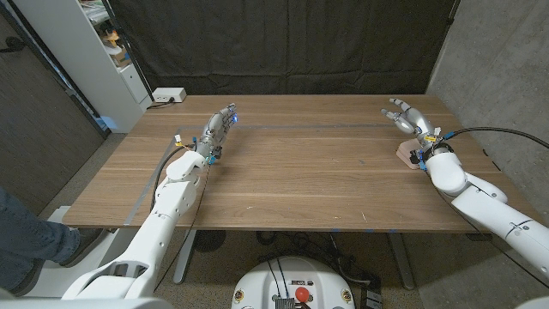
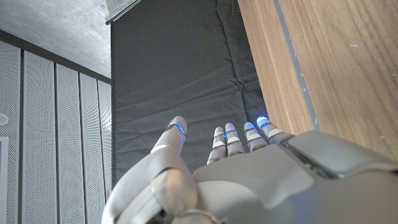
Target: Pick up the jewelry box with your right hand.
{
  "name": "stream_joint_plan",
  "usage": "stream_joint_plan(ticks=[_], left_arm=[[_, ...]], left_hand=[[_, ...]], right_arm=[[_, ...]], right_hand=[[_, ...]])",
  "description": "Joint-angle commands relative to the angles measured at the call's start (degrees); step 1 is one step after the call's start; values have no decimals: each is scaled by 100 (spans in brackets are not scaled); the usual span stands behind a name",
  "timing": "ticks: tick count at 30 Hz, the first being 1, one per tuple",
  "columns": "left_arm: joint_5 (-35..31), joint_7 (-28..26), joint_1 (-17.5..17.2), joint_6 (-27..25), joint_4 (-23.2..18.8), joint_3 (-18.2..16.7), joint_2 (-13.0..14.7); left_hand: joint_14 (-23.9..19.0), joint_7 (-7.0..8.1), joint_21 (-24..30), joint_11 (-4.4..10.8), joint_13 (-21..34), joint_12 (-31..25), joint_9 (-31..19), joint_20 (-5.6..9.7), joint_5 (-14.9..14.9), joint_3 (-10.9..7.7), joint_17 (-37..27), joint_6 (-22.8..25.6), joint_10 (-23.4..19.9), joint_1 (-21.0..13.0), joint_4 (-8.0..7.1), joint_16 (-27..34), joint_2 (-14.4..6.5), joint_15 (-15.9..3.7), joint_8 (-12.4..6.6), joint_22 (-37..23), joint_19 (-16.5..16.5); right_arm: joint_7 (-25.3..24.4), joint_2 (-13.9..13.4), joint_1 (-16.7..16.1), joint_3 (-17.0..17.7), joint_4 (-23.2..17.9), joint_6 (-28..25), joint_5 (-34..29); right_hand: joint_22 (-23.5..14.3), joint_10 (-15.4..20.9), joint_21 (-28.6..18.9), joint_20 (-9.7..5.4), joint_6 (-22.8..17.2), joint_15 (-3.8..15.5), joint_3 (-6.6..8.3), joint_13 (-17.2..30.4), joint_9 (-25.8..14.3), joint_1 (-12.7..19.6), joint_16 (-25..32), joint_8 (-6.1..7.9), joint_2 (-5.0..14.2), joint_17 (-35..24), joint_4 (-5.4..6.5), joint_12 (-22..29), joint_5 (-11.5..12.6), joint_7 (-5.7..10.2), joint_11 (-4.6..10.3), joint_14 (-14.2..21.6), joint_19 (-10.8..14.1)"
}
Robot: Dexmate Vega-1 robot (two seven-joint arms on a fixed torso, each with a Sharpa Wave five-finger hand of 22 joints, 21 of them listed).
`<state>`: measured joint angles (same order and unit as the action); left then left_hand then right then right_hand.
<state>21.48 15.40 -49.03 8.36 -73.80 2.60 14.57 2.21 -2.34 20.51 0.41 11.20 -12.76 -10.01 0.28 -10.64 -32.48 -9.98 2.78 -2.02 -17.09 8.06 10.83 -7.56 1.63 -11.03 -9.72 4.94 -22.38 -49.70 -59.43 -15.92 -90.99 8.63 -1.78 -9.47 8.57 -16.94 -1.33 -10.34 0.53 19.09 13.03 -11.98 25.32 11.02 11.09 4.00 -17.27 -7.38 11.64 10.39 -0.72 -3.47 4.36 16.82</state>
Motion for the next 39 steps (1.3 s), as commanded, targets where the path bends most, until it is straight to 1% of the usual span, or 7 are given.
stream_joint_plan(ticks=[1, 9, 17, 26, 39], left_arm=[[13, 54, 14, 14, 12, -6, 11], [7, 71, 33, 29, 44, 0, 3], [-2, 76, 56, 17, 51, 12, 0], [-8, 112, 77, 136, 116, 16, -19], [3, 87, 48, 144, 112, 7, -27]], left_hand=[[-25, 1, -38, 0, 12, 5, -28, -48, -52, -49, -20, 71, -25, -51, 14, -6, -8, 16, 15, -30, 6], [-25, 1, -56, 6, 13, 3, -28, -51, -55, -58, -21, 73, -38, -59, 15, -7, -12, 14, 17, -31, -1], [-33, 3, -70, -9, 13, 7, -28, -52, -58, -63, -22, 77, -38, -62, 15, -5, -11, 11, 18, -32, -6], [-39, 19, -90, -11, 13, 8, -28, -52, -59, -68, -22, 98, -44, -65, 16, -4, -6, 5, 13, -33, -9], [-44, 18, -117, 11, 13, 8, -28, -53, -58, -72, -21, 111, -57, -73, 24, -6, 4, -7, 13, -33, -11]], right_arm=[[-200, -205, -100, -41, -264, -381, -473], [-274, -317, -159, -41, -422, -611, -704], [-335, -398, -217, -15, -486, -709, -832], [-364, -441, -230, 7, -452, -753, -879], [-361, -642, -233, -64, -560, -1044, -1233]], right_hand=[[-17, 14, 31, 12, -32, 6, 21, 7, -8, 80, -3, 23, -6, 8, -28, -3, 37, 15, 34, -19, -39], [-17, 6, 82, 31, -40, 12, 15, -4, 1, 101, -4, 27, -14, 38, -43, -6, 41, 41, 42, -36, -98], [-17, -2, 146, 62, -39, 13, 4, -14, 9, 111, -9, 28, -19, 66, -49, -8, 44, 73, 47, -67, -185], [-18, -1, 171, 66, -47, 15, -4, -21, 15, 117, -7, 32, -19, 87, -51, -6, 46, 95, 82, -81, -192], [-18, 2, 215, 79, -60, 27, -6, -31, 22, 141, -4, 37, -12, 120, -60, -3, 53, 116, 101, -94, -219]])
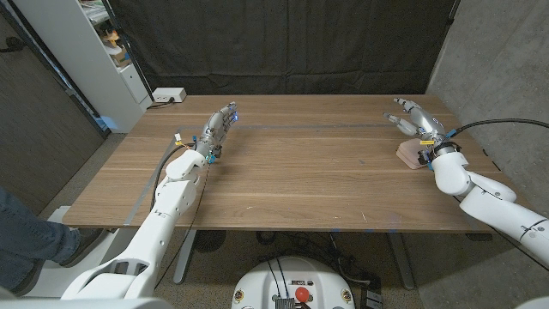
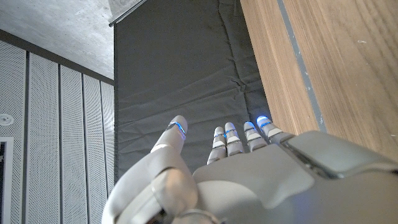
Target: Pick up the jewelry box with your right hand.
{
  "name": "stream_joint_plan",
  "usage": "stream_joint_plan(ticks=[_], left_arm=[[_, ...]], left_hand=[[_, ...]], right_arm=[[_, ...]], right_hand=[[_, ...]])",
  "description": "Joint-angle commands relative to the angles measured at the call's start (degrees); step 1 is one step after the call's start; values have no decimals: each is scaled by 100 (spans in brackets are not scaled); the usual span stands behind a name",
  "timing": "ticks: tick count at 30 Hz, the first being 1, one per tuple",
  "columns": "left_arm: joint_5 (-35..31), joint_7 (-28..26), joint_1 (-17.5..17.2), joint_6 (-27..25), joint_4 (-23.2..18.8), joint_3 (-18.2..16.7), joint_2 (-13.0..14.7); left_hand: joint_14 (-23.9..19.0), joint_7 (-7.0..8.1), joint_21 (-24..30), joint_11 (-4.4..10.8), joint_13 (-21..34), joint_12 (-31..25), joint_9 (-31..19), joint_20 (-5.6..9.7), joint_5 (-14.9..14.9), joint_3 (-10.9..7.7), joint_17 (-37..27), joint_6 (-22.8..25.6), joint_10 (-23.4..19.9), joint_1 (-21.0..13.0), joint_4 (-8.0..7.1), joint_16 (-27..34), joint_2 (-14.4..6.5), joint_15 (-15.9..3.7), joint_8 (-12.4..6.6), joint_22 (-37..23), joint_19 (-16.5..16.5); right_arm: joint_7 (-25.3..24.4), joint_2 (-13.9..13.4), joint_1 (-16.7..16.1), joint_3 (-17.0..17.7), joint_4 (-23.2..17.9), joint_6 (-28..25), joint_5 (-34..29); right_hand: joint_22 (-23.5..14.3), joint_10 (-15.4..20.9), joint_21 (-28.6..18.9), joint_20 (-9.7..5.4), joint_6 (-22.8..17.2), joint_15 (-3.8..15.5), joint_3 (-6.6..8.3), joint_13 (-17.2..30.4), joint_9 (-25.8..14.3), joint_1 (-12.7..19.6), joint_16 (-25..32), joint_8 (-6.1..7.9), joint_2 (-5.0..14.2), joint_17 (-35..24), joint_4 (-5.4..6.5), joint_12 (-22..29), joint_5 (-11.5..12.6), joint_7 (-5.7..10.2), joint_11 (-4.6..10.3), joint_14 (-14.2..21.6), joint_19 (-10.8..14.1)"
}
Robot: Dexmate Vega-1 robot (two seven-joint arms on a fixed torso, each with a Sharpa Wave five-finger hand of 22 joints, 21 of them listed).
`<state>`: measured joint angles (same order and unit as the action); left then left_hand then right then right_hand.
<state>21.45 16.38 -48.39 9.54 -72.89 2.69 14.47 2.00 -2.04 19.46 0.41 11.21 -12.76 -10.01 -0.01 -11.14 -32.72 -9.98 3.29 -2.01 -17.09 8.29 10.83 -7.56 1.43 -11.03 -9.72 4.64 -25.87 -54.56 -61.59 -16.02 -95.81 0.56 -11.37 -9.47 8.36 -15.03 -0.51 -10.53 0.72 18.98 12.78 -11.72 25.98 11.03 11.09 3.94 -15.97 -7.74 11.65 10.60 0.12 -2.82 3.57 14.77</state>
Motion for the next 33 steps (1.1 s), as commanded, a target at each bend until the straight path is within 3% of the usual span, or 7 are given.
stream_joint_plan(ticks=[1, 18, 33], left_arm=[[7, -9, -17, 29, 22, -2, -18], [12, -51, -77, 17, -97, 23, -33], [9, -141, -181, -29, -247, 57, -41]], left_hand=[[-22, -14, -16, 15, 13, 8, -28, -25, -9, -50, -21, 59, -58, -74, 1, -7, 5, 15, 14, -33, 21], [-30, -56, -57, -54, 13, 5, -29, -29, -11, -64, -21, 73, -85, -87, 3, -8, 2, 50, 16, -35, 12], [-29, -57, -95, -21, 13, 10, -29, -43, -12, -70, -26, 80, -93, -82, -7, -8, 5, 63, 19, -37, 7]], right_arm=[[-11, -166, -22, -56, -88, -264, -290], [3, -435, -270, 56, -339, -672, -419], [280, -732, -464, 159, -553, -1022, -356]], right_hand=[[-19, 18, 30, -5, -43, 7, 3, -7, -4, 77, -3, 38, -5, -6, -24, -6, 31, 37, 43, -16, -16], [-18, 8, 94, 63, -22, -65, 7, -23, 9, 164, 6, 31, -28, 69, -75, -6, 47, 85, 69, -6, -17], [-19, -159, 214, 359, 156, -394, -19, -47, 19, 266, -2, -17, -93, 190, -101, -53, 59, 258, 85, -82, -38]])
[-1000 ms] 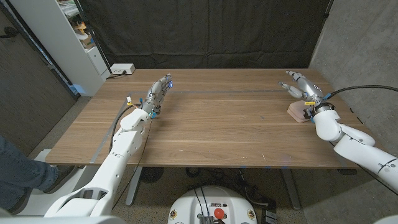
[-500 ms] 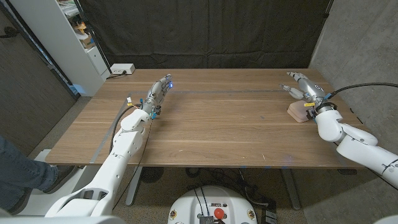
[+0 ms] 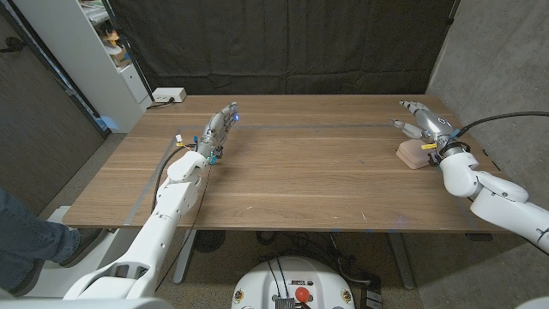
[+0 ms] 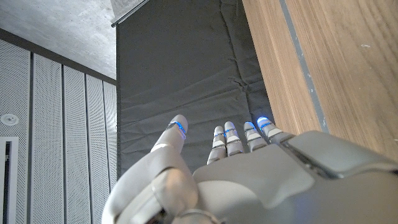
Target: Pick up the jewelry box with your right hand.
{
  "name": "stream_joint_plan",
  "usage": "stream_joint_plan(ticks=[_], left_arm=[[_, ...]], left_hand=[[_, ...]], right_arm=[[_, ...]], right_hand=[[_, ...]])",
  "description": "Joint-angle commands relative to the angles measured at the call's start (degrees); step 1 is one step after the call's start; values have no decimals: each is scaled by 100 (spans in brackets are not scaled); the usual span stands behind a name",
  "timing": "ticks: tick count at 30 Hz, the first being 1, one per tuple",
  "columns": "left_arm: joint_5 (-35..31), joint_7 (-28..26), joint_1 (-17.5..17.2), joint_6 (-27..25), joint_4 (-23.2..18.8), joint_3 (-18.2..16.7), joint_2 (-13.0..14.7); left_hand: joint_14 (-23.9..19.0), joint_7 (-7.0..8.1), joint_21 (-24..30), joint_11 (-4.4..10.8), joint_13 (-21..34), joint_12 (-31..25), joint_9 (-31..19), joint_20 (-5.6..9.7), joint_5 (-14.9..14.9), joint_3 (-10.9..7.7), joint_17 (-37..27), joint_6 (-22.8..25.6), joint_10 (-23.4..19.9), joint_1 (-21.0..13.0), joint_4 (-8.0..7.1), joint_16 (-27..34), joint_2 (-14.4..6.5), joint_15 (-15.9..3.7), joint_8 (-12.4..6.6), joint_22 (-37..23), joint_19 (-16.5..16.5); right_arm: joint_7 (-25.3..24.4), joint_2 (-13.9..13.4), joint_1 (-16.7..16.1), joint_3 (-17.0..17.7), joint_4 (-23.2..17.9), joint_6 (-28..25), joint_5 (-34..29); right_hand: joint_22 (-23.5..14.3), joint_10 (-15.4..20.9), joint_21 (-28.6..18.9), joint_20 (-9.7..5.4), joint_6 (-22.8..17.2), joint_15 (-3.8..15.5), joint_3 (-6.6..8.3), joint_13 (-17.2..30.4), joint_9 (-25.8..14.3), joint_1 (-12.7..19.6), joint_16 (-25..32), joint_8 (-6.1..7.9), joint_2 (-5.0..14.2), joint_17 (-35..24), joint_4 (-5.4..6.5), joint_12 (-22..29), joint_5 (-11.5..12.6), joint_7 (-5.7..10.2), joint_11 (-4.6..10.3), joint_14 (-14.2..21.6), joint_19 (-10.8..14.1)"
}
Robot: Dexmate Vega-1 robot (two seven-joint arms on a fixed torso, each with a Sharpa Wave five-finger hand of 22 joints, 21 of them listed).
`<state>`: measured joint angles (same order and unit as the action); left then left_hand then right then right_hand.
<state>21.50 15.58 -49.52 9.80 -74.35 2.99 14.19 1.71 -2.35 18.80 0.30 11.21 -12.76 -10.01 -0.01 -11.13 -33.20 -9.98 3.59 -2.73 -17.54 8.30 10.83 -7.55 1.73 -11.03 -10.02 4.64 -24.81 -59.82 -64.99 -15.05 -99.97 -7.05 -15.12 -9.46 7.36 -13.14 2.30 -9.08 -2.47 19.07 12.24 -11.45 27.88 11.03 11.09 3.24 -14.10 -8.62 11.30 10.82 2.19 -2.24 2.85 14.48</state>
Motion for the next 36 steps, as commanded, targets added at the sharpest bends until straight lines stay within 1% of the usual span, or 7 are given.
stream_joint_plan(ticks=[1, 9, 16, 26, 31, 33, 36], left_arm=[[2, -71, -76, -58, -113, 29, -11], [4, -124, -113, -78, -190, 42, -11], [7, -155, -140, -111, -261, 61, -8], [5, -205, -186, -134, -356, 99, -11], [7, -225, -196, -148, -344, 118, -26], [10, -227, -199, -147, -337, 125, -35], [5, -230, -203, -136, -326, 139, -44]], left_hand=[[0, -24, -32, -10, 13, 9, -29, -44, -12, -23, -26, 52, -24, -36, -8, -8, 4, 31, 19, -7, 9], [-1, -27, -50, -30, 13, 8, -29, -53, -15, -30, -28, 56, -35, -36, -12, -8, -1, 41, 20, -8, 4], [-1, -25, -63, -27, 14, 8, -30, -55, -16, -35, -28, 64, -43, -37, -14, -9, -4, 41, 19, -9, -2], [-8, -24, -82, -32, 14, 8, -30, -54, -19, -44, -28, 74, -53, -42, -16, -7, -9, 48, 18, -9, -17], [-10, -24, -91, -37, 14, 8, -30, -57, -22, -51, -28, 81, -59, -45, -18, -7, -17, 50, 17, -10, -20], [-14, -25, -94, -35, 14, 7, -30, -58, -23, -53, -28, 80, -63, -46, -18, -5, -19, 51, 18, -10, -21], [-15, -22, -100, -23, 14, 6, -31, -59, -25, -58, -28, 83, -68, -49, -18, -5, -24, 52, 18, -10, -26]], right_arm=[[171, -220, -121, 51, -129, -259, -3], [260, -323, -126, 29, -155, -365, -38], [337, -422, -188, 59, -182, -454, 8], [436, -585, -311, 140, -268, -629, 88], [548, -675, -320, 134, -302, -697, 113], [594, -705, -318, 124, -315, -723, 122], [662, -744, -307, 103, -331, -766, 133]], right_hand=[[-19, -63, 29, 86, 15, -78, -29, 6, -7, 77, -3, -18, -25, 7, -13, -19, 38, 64, 23, -15, -13], [-20, -109, 67, 213, 62, -92, -49, 1, -6, 87, -1, -23, -61, 39, -13, -24, 37, 103, 49, -30, -36], [-23, -176, 93, 600, 136, -92, -91, -8, -3, 108, 8, -23, -138, 100, -12, -23, 48, 160, 52, -58, 39], [-25, -285, 142, 908, 224, -105, -141, -15, -1, 118, -1, -28, -236, 149, -12, -38, 65, 210, 87, -136, 40], [-28, -379, 177, 977, 293, -114, -171, -18, 0, 106, -16, -40, -283, 166, -1, -56, 76, 252, 83, -216, -2], [-30, -412, 191, 990, 304, -123, -191, -20, 0, 90, -16, -35, -306, 173, 11, -59, 81, 256, 12, -241, -24], [-32, -428, 201, 994, 325, -143, -215, -22, 1, 75, -15, -36, -346, 178, 14, -56, 93, 248, -22, -260, -37]])
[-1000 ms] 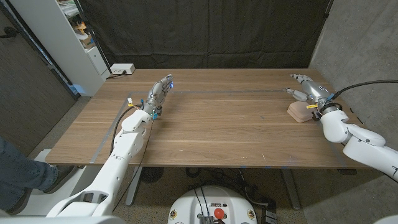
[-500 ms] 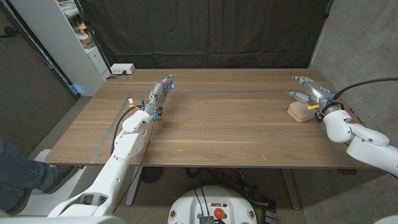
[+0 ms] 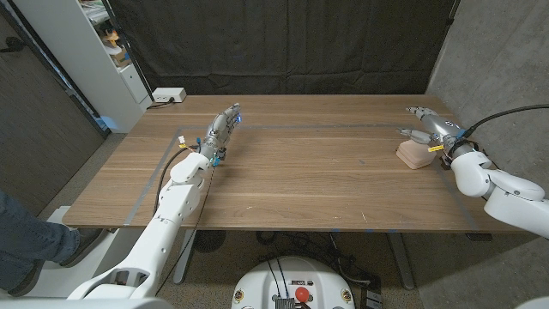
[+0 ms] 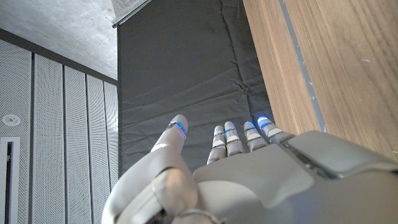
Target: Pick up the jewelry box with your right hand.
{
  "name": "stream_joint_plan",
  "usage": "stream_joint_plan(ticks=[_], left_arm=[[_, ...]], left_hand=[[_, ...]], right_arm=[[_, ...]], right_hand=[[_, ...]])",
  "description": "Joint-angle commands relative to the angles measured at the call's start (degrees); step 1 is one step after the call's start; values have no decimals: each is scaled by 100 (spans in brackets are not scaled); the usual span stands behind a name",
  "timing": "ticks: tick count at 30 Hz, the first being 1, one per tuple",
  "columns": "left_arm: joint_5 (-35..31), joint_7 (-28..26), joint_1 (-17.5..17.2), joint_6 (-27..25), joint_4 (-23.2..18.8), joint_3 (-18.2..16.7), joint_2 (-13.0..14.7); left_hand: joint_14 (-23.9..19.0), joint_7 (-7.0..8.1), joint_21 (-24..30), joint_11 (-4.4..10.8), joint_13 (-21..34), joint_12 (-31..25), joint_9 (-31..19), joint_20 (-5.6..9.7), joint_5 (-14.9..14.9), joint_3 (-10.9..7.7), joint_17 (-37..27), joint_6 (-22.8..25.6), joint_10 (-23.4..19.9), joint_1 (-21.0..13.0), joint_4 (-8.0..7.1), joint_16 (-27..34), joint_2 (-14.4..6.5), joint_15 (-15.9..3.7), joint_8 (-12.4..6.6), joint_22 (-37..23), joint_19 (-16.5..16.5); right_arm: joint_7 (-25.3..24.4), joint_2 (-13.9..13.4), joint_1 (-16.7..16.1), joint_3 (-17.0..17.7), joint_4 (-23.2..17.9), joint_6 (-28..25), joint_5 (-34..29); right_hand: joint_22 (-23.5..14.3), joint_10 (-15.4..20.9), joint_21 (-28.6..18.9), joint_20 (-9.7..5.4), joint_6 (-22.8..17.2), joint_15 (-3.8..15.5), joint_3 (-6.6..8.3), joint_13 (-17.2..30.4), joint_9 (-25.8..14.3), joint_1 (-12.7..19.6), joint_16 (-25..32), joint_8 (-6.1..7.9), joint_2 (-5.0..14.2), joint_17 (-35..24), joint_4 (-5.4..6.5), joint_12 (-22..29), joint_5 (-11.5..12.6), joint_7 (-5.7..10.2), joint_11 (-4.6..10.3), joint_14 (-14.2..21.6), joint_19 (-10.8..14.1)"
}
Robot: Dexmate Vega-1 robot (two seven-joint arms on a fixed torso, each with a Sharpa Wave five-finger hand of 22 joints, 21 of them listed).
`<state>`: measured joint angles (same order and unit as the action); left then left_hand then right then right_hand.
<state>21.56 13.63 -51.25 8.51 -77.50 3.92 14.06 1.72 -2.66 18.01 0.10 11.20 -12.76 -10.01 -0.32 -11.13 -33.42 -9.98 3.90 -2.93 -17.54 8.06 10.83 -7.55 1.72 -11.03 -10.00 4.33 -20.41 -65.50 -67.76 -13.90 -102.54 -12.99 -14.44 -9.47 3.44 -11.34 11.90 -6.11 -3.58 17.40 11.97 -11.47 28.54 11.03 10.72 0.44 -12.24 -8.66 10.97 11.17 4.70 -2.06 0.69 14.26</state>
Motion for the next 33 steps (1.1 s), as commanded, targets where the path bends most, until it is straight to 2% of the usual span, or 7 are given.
stream_joint_plan(ticks=[1, 8, 11, 24, 33], left_arm=[[-5, -39, -32, -1, -9, 49, -34], [-7, -60, -43, -35, -16, 59, -35], [-8, -64, -38, -45, -14, 59, -32], [-15, -19, 27, -90, 22, 68, -1], [-6, 21, 77, -64, 73, 67, -21]], left_hand=[[-15, 7, -23, -12, 15, 8, -31, -28, -26, -37, -28, 52, -44, -51, 6, -6, -25, 53, 18, -12, 3], [-18, 7, -36, -19, 15, 10, -31, -36, -29, -47, -27, 60, -44, -60, 9, -7, -31, 52, 17, -12, 1], [-19, 12, -40, -12, 15, 10, -31, -41, -31, -51, -26, 60, -46, -64, 10, -7, -35, 53, 17, -12, 0], [-29, 3, -60, -25, 15, 10, -31, -38, -39, -71, -24, 82, -58, -83, 14, -6, -50, 61, 13, -13, -18], [-35, 6, -81, -30, 15, 4, -32, -59, -44, -87, -23, 98, -82, -100, 18, -7, -60, 61, 11, -14, -17]], right_arm=[[253, -195, -22, -24, -76, -181, 63], [542, -285, 127, -177, -123, -358, 14], [620, -311, 181, -231, -126, -376, 2], [1042, -465, 407, -456, -232, -677, -130], [1292, -528, 552, -608, -239, -726, -196]], right_hand=[[-32, -45, 24, 36, 44, -43, -56, 4, 4, 5, -15, -3, -82, -6, 18, -23, 64, 0, -46, -52, -20], [-36, -222, 51, 42, 181, -129, -121, -3, 6, -1, -21, -23, -216, 18, 11, -48, 137, 40, -62, -144, -71], [-37, -265, 57, 42, 197, -146, -135, -6, 7, 11, -18, -18, -252, 24, 4, -52, 161, 45, -130, -158, -86], [-40, -432, 79, 47, 404, -200, -183, -16, 8, 125, -24, -36, -407, 51, -42, -53, 291, 62, -131, -264, -161], [-41, -486, 93, 50, 451, -170, -219, -19, 8, 170, 6, -22, -495, 59, -51, -43, 357, 60, -121, -236, -225]])
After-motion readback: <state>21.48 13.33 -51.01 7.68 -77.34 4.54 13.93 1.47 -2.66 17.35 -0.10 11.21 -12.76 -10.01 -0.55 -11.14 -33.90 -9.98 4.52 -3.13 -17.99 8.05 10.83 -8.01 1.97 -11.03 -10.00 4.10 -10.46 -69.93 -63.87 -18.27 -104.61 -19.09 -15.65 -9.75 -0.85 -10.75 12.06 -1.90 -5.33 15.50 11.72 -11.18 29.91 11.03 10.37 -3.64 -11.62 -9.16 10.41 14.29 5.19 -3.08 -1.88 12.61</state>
